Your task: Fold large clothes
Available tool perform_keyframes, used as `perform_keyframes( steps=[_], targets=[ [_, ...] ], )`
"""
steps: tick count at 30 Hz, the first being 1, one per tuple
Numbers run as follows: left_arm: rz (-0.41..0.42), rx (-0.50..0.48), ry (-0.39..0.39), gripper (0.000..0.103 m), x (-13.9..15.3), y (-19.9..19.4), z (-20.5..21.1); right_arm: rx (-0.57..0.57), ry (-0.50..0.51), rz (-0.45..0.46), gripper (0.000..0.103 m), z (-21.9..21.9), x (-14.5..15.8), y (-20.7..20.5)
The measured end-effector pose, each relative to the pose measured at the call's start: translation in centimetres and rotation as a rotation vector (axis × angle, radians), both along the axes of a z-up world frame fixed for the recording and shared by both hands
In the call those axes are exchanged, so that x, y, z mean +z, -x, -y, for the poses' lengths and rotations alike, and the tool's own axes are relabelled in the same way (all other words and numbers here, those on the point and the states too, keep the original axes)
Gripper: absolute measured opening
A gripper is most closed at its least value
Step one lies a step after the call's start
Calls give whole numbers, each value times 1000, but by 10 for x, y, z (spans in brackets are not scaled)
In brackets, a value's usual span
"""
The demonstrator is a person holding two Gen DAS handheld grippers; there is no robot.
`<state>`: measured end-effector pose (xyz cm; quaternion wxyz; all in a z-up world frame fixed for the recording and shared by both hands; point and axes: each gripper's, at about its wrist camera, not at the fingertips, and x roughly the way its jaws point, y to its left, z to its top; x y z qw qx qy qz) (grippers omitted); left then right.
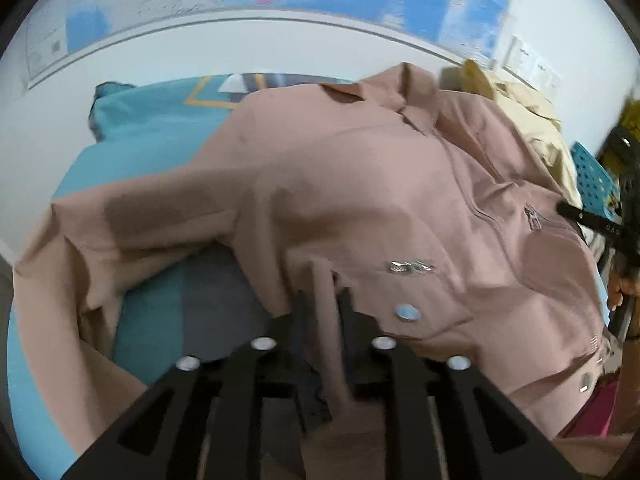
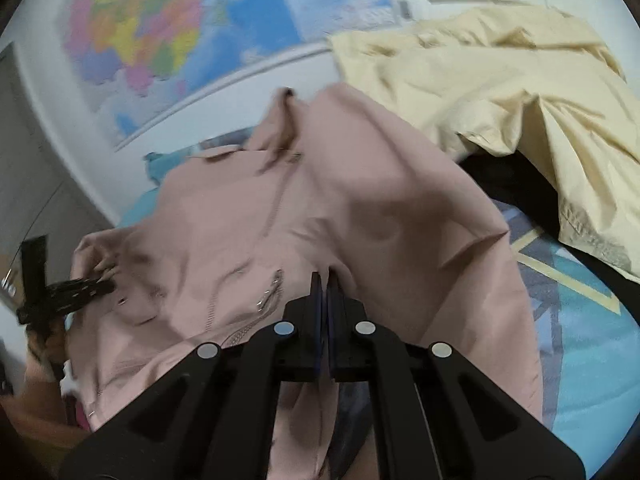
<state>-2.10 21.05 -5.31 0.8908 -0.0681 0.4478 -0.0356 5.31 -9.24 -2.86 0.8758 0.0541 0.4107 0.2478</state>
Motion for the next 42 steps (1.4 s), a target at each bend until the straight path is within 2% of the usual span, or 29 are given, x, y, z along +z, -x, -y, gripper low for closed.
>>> perform_keyframes(
  steps=[3,4,5,6,7,8,9,10,11,15,18,21,23,24,26,29,30,31,32,33,34,35,37,38,40,42],
  targets=[
    [4,-21,-47,27,-3,6,2,-2,45,-62,3,-4,-23,-7],
    [18,-43,-62,38,-4,14,5,0,41,-78,4,-3,-28,-6],
    [36,-63,-59,40,-2,24,4,5,26,-87,5,0,-29,-5],
    [59,-85,-49,45,-1,31,1,2,-11,-89,13,7,-28,0],
    [80,-111,-29,55,0,44,-2,-1,-39,-85,20,14,-26,4],
    [92,-119,-25,58,2,50,-4,7,-74,-82,25,23,-22,13],
    [121,-135,-27,60,4,61,-5,16,-94,-77,38,28,-19,20],
    [148,-154,-31,66,7,73,-5,29,-109,-66,50,33,-16,31],
    [163,-164,-35,70,8,76,0,39,-110,-52,52,40,-13,46],
    [243,-244,-56,76,13,110,11,106,-81,-25,56,49,-6,96],
    [270,-311,-106,79,7,124,27,153,1,18,58,45,-5,140],
    [250,-348,-167,79,-4,126,43,160,150,54,58,33,-15,167],
    [234,-365,-216,79,-13,126,51,132,245,85,53,22,-24,171],
    [228,-362,-231,79,-16,123,53,120,264,97,46,23,-28,169],
    [221,-330,-233,78,-19,116,51,101,281,125,39,16,-31,162],
    [222,-244,-199,74,-17,107,42,80,281,193,39,5,-32,149],
    [217,-226,-187,70,-18,106,40,87,269,199,35,3,-32,145],
    [211,-209,-184,65,-18,105,38,97,248,201,15,0,-31,142],
    [210,-197,-188,62,-19,106,37,106,202,187,5,-1,-28,140],
    [205,-190,-185,53,-19,107,36,111,166,171,6,-1,-23,140],
    [200,-181,-174,39,-19,108,34,124,108,152,6,3,-17,142],
    [198,-169,-168,32,-18,108,32,142,29,134,6,9,-5,148],
    [183,-129,-136,19,-14,106,25,148,-47,117,6,18,16,159],
    [176,-104,-103,16,-10,105,18,160,-86,116,6,24,29,168],
    [179,-73,-54,14,1,106,9,152,-78,135,6,33,55,191],
    [171,-70,-28,14,10,108,6,141,-54,129,5,39,65,208]
  ],
)
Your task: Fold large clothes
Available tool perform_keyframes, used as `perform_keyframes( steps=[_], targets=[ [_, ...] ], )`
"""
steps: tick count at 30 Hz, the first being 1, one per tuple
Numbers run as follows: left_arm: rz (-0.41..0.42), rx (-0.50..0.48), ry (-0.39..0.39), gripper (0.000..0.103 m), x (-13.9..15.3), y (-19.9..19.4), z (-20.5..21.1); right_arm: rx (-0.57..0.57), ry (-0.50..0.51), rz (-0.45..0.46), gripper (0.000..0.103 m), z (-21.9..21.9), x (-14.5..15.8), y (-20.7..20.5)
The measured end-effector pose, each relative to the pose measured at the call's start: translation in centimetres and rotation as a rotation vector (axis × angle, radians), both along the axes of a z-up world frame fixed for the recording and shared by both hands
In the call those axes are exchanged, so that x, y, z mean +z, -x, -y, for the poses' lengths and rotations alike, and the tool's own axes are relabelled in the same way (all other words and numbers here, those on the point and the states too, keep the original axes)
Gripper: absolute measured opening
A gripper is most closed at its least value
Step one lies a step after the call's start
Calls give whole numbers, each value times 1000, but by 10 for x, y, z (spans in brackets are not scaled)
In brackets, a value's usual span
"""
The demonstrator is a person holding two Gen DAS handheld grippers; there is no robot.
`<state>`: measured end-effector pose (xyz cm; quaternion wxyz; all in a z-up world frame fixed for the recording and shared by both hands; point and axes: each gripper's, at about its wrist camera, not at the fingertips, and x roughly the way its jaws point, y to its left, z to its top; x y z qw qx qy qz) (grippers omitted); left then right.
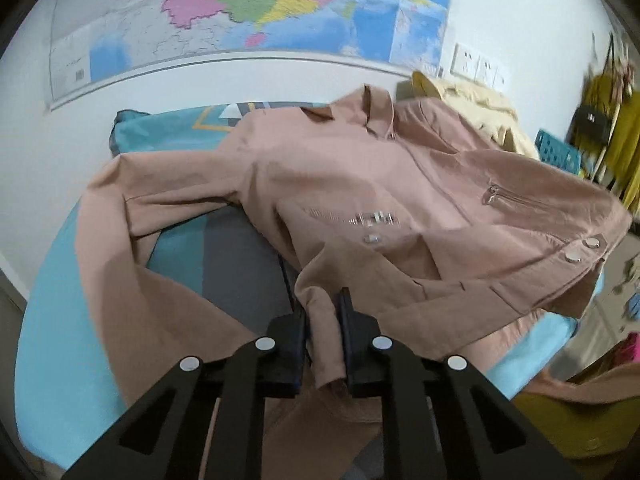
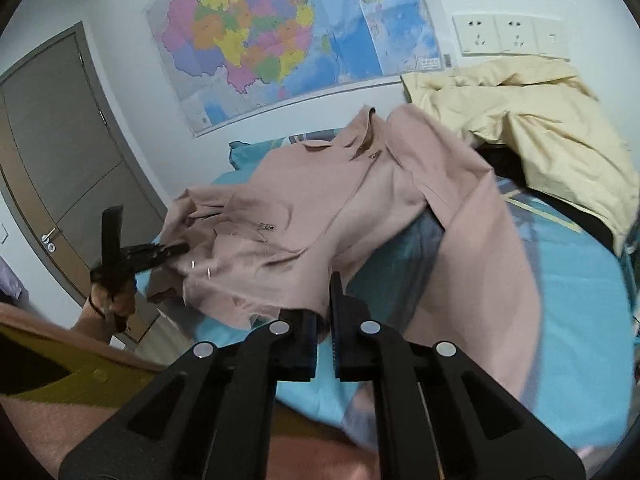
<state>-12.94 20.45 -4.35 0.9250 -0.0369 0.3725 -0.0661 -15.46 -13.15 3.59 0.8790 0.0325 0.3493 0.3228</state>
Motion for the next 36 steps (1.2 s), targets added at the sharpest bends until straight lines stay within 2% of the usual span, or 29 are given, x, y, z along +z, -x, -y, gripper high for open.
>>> perform_keyframes(
  steps=[2,5,7,9,11,13,14,15,16,17,19,20,22,23,25,27,29,30,31,32,33,34,36],
  targets=[
    [-10,-15,-12,14,3,3,3,-23,64,-41,5,1,-10,4],
    [-49,-43,-65,19,-5,5,10,-57,131,-177,5,6,-50,-4],
    [-62,-53,-109,30,-13,9,14,-70,125,-218,8,10,-62,-9],
    [-33,-77,-104,44,-13,18,15,-76,155,-235,18,13,-64,-11],
    [13,-101,-93,57,-11,30,13,-39,126,-189,28,14,-49,-5],
    [51,-138,-79,62,-9,41,13,-2,112,-104,65,16,-27,1],
    [63,-153,-72,64,-9,44,13,10,99,-73,71,18,-19,2],
    [77,-167,-67,71,-8,48,13,22,72,-29,73,17,-7,-1],
    [86,-184,-64,77,-8,50,15,32,53,-9,73,15,-1,-6],
    [97,-197,-80,77,-11,50,18,35,49,1,73,14,2,-12],
    [53,-182,-110,75,-18,39,26,36,85,25,73,-4,2,-34],
    [25,-172,-117,70,-23,32,28,39,115,24,72,-15,-2,-49],
    [-24,-151,-120,37,-30,19,28,29,178,27,67,-34,-10,-71],
    [-60,-128,-103,32,-34,9,27,27,209,24,66,-42,-15,-81],
    [-73,-88,-89,17,-35,0,23,29,260,-5,61,-60,-30,-111],
    [-78,-47,-77,13,-31,-6,17,16,295,-15,55,-68,-40,-131],
    [-86,-12,-85,13,-27,-8,11,-12,369,-4,54,-78,-51,-156],
    [-77,-21,-100,21,-24,-6,11,-19,392,-12,47,-80,-56,-165],
    [-61,-41,-119,37,-21,-3,11,-20,394,-32,25,-82,-62,-175],
    [-20,-74,-132,46,-13,3,10,-17,378,-63,12,-81,-67,-186],
    [28,-103,-119,65,-4,10,8,-29,383,-78,2,-78,-71,-196],
    [76,-133,-92,80,8,18,4,-45,391,-81,5,-75,-74,-203],
    [212,-143,-78,86,36,32,-6,-49,340,-117,8,-63,-74,-214]
  ],
)
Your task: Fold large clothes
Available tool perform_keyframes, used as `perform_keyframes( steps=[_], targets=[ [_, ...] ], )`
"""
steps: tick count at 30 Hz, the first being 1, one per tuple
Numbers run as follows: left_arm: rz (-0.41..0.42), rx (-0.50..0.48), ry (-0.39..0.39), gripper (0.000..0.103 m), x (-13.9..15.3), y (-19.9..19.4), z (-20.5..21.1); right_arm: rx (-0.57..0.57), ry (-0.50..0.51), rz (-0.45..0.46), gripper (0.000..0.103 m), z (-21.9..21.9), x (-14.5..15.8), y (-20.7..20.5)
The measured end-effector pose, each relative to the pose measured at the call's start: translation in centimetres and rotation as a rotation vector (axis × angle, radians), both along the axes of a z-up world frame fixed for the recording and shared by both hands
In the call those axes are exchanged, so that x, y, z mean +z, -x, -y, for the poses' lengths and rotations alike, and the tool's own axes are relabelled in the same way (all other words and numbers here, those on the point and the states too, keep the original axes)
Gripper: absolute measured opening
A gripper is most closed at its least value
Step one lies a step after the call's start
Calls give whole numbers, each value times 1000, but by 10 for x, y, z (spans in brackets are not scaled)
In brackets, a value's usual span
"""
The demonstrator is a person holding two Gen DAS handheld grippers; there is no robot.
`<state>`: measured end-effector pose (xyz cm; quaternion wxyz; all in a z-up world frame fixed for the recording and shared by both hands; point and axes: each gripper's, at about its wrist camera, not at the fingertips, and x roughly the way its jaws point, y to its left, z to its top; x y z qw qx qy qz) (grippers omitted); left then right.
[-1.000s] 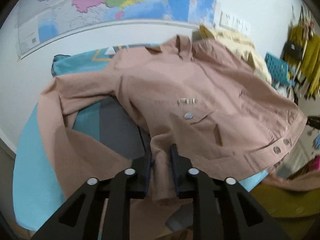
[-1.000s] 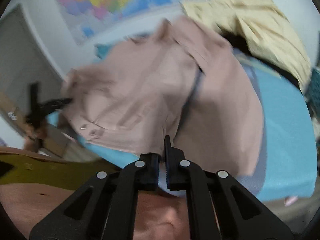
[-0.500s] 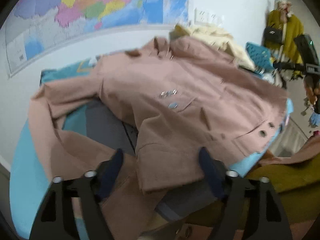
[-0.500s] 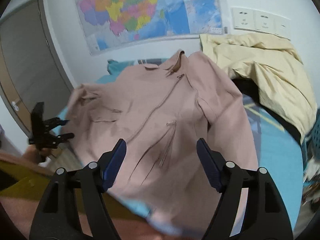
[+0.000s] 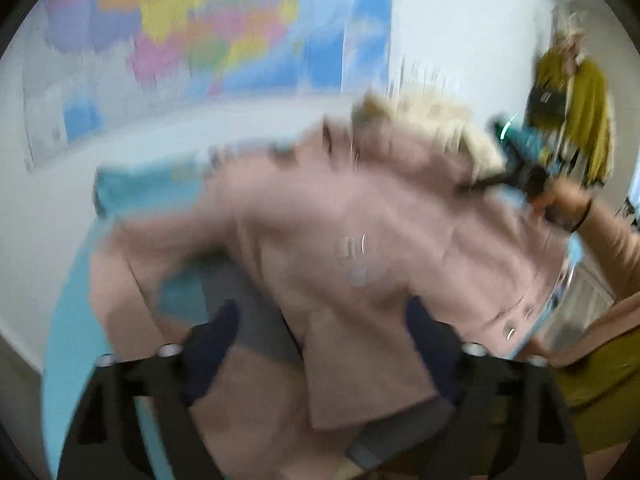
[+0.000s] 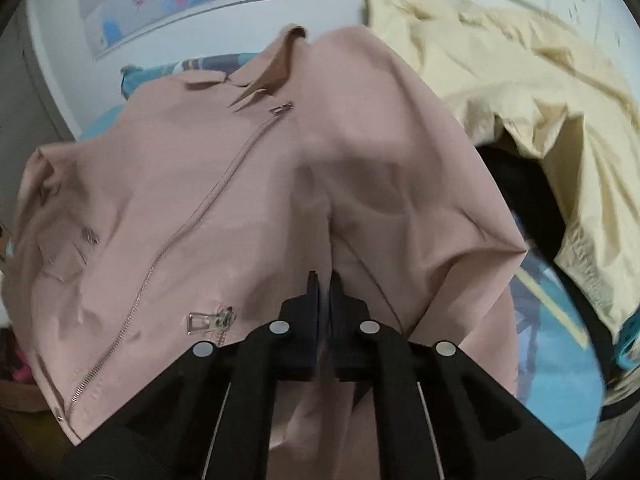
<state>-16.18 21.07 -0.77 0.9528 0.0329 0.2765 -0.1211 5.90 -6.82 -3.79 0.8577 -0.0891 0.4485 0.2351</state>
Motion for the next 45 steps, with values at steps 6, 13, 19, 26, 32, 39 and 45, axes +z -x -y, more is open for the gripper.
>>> perform_keyframes(
  steps=[6,13,19,26,32,39,45],
  targets=[
    [12,68,-28,85,21,-44,3,-93,-158,66,56,62,28,21],
    [-100,-20,-71,85,-3,-115,51,-164,-172,-26,83,109,9,68],
    [-114,-114,-72,85,-5,-143,88,-131,40,-22,42,94,-20,84],
    [-114,-165,-84,85,-4,-147,112,-193,-152,17,2,139,14,80],
    [-136,-183,-58,85,-11,-146,121,-144,-87,41,50,107,22,84],
    [-167,-216,-45,85,-18,-143,131,-103,19,-33,50,58,-15,53],
    [-175,-211,-39,85,-22,-140,127,-126,-135,-57,2,89,1,46]
  ],
)
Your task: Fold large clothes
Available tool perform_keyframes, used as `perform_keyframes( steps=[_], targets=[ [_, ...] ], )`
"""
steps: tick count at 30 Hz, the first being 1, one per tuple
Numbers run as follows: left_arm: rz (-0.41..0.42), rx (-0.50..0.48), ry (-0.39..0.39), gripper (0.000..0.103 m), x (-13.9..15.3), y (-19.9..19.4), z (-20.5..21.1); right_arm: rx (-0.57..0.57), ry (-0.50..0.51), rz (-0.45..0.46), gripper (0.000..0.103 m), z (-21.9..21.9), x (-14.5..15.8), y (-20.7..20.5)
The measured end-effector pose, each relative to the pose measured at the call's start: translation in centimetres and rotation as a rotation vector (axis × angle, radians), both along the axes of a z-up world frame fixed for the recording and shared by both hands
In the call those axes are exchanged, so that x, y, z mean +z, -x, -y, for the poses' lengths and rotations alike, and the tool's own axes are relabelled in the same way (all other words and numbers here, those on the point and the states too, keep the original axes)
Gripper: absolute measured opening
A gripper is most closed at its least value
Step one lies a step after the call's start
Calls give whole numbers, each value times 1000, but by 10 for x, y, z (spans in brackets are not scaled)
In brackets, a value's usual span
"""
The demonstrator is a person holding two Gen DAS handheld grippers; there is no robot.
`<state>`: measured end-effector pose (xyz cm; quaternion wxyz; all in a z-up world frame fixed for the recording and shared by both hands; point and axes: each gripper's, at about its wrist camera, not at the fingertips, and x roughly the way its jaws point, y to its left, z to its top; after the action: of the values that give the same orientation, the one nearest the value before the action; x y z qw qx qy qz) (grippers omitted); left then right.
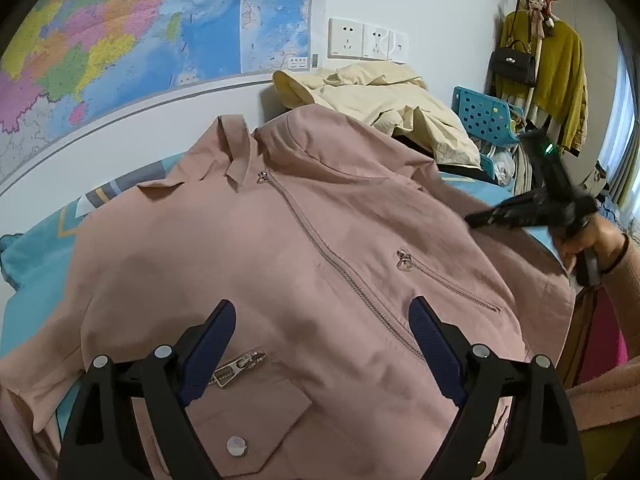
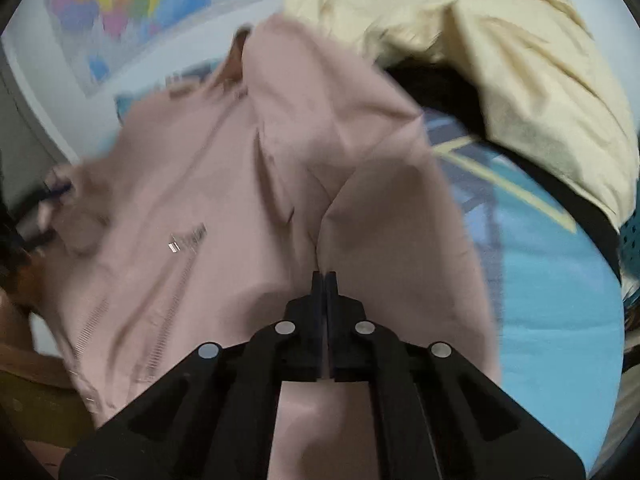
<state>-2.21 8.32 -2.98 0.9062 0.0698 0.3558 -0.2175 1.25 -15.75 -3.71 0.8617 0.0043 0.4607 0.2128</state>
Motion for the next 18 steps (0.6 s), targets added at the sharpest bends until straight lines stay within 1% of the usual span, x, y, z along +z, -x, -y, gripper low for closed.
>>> perform_keyframes(
  steps=[3,5,7,10,11,13,16,18],
  targets=[
    [-5,3,12,85,0,-3,-4,-42,-131,42,2,27,32,6],
    [-11,5,25,85,0,-7,-6,-49,-243,66,2,41,54,13],
    [-8,1,37,85,1,-8,-6,-38,-304,114,2,48,77,23],
    [0,-14,47,85,4,-8,-4,5,-414,155,2,46,105,28],
    [6,-25,49,85,5,-7,-3,28,-446,164,2,41,113,30],
    [18,-56,59,85,8,-4,1,64,-475,169,2,25,124,25],
    [35,-85,84,85,15,-1,5,133,-527,159,2,0,140,13],
    [43,-108,120,85,23,-1,5,171,-552,158,2,-24,153,2]
  ],
)
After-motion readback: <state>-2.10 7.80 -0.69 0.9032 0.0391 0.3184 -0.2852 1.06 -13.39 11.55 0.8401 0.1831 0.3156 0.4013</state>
